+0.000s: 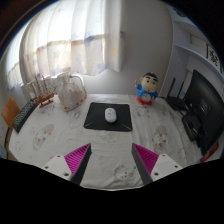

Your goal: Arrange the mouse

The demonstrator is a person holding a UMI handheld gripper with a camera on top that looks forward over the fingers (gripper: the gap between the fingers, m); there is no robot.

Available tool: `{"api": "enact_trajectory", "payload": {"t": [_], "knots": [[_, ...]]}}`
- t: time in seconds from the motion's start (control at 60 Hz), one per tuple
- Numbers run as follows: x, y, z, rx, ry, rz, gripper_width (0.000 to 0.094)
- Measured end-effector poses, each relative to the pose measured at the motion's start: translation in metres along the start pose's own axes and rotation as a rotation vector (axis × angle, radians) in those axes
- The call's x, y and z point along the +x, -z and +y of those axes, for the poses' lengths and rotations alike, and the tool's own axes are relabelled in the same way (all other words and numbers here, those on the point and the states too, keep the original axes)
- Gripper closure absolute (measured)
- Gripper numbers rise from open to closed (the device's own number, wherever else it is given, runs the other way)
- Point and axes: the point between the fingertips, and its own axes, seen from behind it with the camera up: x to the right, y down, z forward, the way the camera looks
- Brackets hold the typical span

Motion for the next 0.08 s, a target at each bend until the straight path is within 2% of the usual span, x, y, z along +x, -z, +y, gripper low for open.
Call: {"api": "enact_trajectory", "payload": {"t": [0.083], "knots": [[-0.0056,0.0002,0.0007,-0.005,0.019,-0.008,0.0092]]}}
